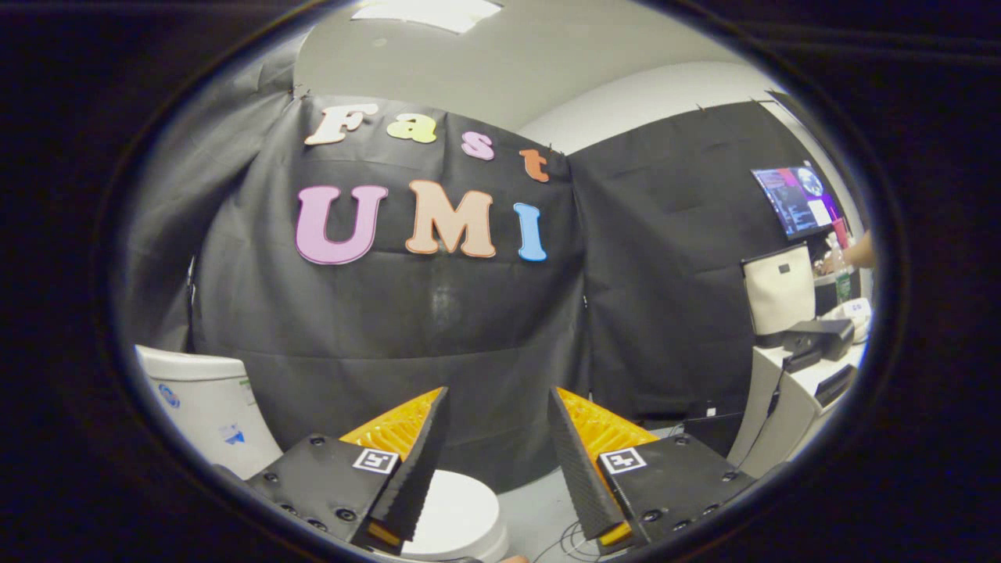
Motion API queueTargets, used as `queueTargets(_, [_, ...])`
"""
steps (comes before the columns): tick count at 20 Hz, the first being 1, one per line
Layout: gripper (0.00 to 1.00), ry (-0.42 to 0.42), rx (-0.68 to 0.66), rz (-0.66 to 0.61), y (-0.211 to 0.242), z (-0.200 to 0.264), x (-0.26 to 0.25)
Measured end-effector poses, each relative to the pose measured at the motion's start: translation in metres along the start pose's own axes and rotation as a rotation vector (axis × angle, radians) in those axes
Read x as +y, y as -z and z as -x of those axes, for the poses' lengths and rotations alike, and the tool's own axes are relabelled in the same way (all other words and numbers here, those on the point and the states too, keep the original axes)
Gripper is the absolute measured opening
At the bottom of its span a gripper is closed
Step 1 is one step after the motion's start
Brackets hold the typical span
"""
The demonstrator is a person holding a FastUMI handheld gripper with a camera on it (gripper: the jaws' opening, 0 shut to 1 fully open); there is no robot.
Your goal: Open the toilet lid.
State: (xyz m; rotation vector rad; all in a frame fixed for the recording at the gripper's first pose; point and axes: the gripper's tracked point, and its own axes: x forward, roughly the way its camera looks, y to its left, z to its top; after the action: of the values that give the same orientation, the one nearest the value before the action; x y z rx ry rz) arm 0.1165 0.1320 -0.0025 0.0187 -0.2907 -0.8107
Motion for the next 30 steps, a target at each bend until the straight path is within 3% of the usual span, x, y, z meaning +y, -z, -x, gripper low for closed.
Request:
queueTargets(10, [0.76,-0.107,0.016,-0.248,0.023,0.017,0.028])
queueTargets(30, [0.76,0.066,0.225,-0.49,0.148,0.06,0.011])
